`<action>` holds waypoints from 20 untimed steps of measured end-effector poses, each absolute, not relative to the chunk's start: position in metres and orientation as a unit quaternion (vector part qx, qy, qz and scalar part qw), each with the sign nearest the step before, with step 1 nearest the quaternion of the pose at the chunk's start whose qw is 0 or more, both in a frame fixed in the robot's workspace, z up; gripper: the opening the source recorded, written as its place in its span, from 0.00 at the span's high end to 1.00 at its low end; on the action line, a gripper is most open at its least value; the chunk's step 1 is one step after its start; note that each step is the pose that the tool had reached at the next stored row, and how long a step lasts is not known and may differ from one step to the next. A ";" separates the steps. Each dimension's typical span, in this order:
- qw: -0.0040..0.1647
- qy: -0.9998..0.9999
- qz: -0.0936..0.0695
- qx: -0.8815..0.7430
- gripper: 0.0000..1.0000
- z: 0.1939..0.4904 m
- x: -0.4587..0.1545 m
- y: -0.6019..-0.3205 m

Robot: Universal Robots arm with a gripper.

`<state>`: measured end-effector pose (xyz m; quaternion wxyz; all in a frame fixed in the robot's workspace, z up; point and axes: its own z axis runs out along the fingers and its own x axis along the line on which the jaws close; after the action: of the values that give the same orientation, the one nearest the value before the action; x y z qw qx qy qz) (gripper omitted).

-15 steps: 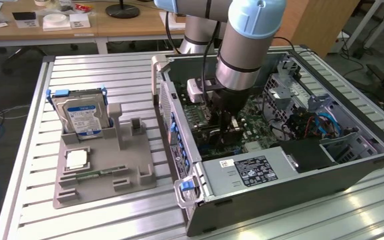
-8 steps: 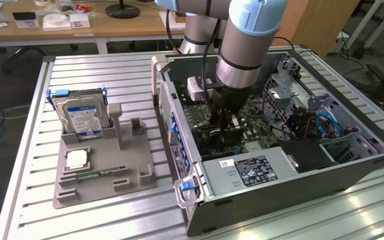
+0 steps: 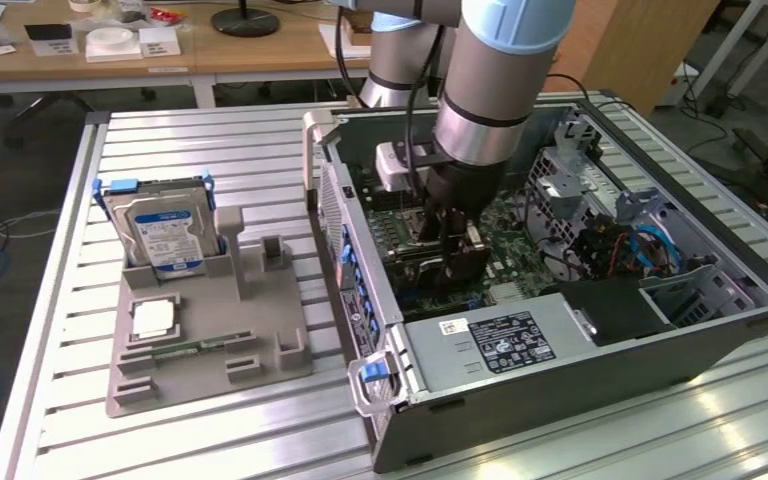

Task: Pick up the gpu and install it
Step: 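Insert the gpu into the slot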

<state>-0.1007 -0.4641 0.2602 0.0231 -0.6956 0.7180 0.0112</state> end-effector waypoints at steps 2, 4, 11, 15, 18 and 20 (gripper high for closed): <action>0.023 0.718 0.011 -0.696 0.30 0.264 -0.101 -0.464; 0.023 0.718 0.011 -0.696 0.30 0.268 -0.101 -0.464; 0.023 0.718 0.011 -0.696 0.30 0.283 -0.101 -0.464; 0.023 0.718 0.011 -0.696 0.30 0.292 -0.101 -0.464; 0.023 0.718 0.011 -0.696 0.30 0.297 -0.101 -0.464; 0.023 0.718 0.011 -0.696 0.30 0.300 -0.101 -0.464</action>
<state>-0.1007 -0.4641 0.3002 0.0230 -0.6956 0.7180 0.0112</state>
